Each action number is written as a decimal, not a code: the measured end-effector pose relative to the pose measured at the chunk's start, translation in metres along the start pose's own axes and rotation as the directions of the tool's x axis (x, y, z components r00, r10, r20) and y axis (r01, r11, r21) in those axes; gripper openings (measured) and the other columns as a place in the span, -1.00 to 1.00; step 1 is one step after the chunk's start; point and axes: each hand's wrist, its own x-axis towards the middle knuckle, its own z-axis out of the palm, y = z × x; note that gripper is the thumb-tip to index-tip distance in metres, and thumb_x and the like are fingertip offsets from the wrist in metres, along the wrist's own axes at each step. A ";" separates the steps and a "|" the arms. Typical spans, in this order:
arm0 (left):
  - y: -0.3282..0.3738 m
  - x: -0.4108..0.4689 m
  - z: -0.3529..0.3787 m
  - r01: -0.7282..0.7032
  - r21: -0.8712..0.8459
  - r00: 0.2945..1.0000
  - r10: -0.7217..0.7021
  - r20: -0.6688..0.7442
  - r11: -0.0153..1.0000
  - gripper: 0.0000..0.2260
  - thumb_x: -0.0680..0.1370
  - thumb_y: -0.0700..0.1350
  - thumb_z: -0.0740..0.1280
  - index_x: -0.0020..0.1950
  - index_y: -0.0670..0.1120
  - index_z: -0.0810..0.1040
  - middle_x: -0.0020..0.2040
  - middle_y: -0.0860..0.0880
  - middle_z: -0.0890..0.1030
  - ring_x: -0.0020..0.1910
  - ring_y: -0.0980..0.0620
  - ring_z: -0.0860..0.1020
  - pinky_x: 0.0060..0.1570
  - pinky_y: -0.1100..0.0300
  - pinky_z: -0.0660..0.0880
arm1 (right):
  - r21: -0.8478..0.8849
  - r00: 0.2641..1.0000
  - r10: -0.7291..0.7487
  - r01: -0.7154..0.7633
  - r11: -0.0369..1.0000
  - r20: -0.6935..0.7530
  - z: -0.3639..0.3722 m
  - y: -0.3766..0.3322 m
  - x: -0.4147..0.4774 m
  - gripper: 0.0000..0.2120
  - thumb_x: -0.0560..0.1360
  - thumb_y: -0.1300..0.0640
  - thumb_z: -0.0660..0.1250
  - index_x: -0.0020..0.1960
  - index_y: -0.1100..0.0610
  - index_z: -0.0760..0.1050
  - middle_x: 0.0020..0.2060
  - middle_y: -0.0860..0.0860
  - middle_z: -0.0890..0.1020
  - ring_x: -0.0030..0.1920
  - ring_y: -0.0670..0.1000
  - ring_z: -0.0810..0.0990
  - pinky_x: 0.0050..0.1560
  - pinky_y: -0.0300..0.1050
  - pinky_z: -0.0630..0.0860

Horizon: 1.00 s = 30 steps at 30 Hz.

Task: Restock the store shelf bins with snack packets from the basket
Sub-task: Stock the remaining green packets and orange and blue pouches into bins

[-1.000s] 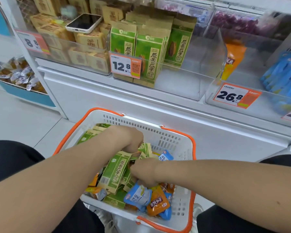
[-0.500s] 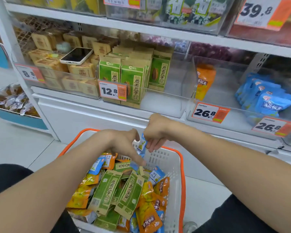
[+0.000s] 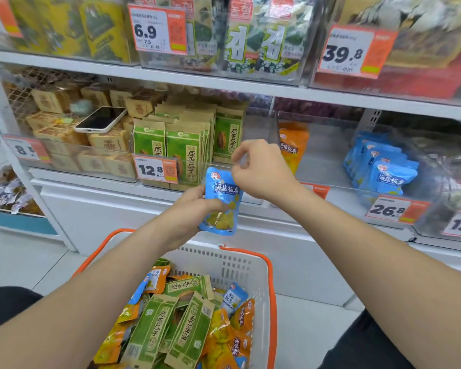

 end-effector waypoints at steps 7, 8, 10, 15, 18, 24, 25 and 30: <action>0.015 0.009 0.028 -0.144 -0.053 0.990 0.144 0.001 0.988 -0.55 0.47 -0.30 0.49 0.35 -0.19 0.55 0.19 -0.22 0.70 0.21 -0.23 0.67 0.28 -0.14 0.55 | 0.028 0.991 -0.052 0.049 0.998 0.123 -0.018 0.010 0.005 -0.94 0.50 0.06 0.29 -0.06 -0.04 0.53 -0.05 0.03 0.52 -0.05 0.07 0.55 -0.21 -0.11 0.41; 0.017 0.010 0.034 -0.163 -0.052 0.987 0.163 -0.010 0.985 -0.51 0.45 -0.28 0.52 0.37 -0.20 0.52 0.18 -0.22 0.71 0.20 -0.20 0.67 0.31 -0.16 0.54 | 0.059 0.993 -0.039 0.032 0.998 0.115 -0.024 0.010 0.004 -0.94 0.51 0.04 0.32 -0.05 0.01 0.53 -0.07 0.00 0.55 -0.06 0.02 0.56 -0.22 -0.12 0.42; 0.023 0.013 0.049 -0.205 -0.047 0.978 0.203 -0.050 0.978 -0.50 0.49 -0.29 0.56 0.37 -0.22 0.48 0.14 -0.19 0.72 0.15 -0.16 0.69 0.35 -0.18 0.53 | 0.103 0.997 -0.026 0.019 0.994 0.070 -0.036 0.013 0.003 -0.85 0.50 -0.02 0.38 -0.04 0.05 0.53 -0.13 -0.08 0.58 -0.12 -0.05 0.53 -0.24 -0.16 0.41; 0.041 0.021 0.096 -0.359 0.077 0.911 0.367 -0.188 0.930 -0.61 0.51 -0.34 0.51 0.28 -0.18 0.48 -0.05 -0.03 0.77 0.07 -0.21 0.70 0.16 -0.09 0.65 | 0.028 0.994 -0.107 0.106 0.994 0.037 -0.069 0.033 -0.006 -0.61 0.37 -0.08 0.49 0.15 -0.03 0.51 -0.05 0.00 0.46 0.00 -0.02 0.47 -0.14 -0.24 0.41; 0.050 0.027 0.124 -0.455 0.051 0.866 0.455 -0.206 0.889 -0.65 0.51 -0.35 0.51 0.24 -0.21 0.51 -0.05 -0.06 0.76 -0.07 -0.07 0.74 -0.07 0.06 0.69 | 0.020 0.994 -0.055 0.057 0.998 -0.095 -0.087 0.050 -0.010 -0.61 0.38 0.00 0.46 0.19 -0.05 0.50 -0.01 -0.01 0.41 -0.01 -0.07 0.46 -0.05 -0.13 0.47; 0.042 0.053 0.163 -0.571 0.579 0.694 0.719 -0.036 0.581 -0.50 0.45 -0.32 0.46 0.36 -0.09 0.49 0.30 0.01 0.56 0.32 0.05 0.53 0.31 0.34 0.38 | -0.143 0.941 0.036 -0.088 0.986 -0.336 -0.122 0.103 -0.017 -0.65 0.44 0.17 0.35 0.21 0.02 0.46 0.10 0.06 0.38 -0.08 0.14 0.54 -0.03 0.04 0.53; 0.039 0.056 0.169 -0.561 0.675 0.672 0.740 0.034 0.479 -0.49 0.42 -0.33 0.44 0.36 -0.10 0.50 0.35 -0.03 0.51 0.38 0.00 0.47 0.34 0.34 0.32 | -0.182 0.943 0.054 -0.120 0.976 -0.330 -0.127 0.116 -0.019 -0.66 0.45 0.19 0.36 0.21 0.03 0.46 0.10 0.06 0.37 -0.07 0.15 0.53 -0.06 0.02 0.51; 0.027 0.060 0.199 -0.557 0.795 0.703 0.646 0.299 0.238 -0.54 0.47 -0.27 0.44 0.37 -0.10 0.53 0.49 -0.10 0.41 0.51 -0.11 0.32 0.46 0.03 0.26 | -0.250 0.944 0.286 -0.320 0.914 -0.164 -0.137 0.186 -0.029 -0.63 0.50 0.23 0.39 0.27 0.07 0.46 0.14 0.14 0.36 -0.02 0.19 0.50 0.06 0.08 0.56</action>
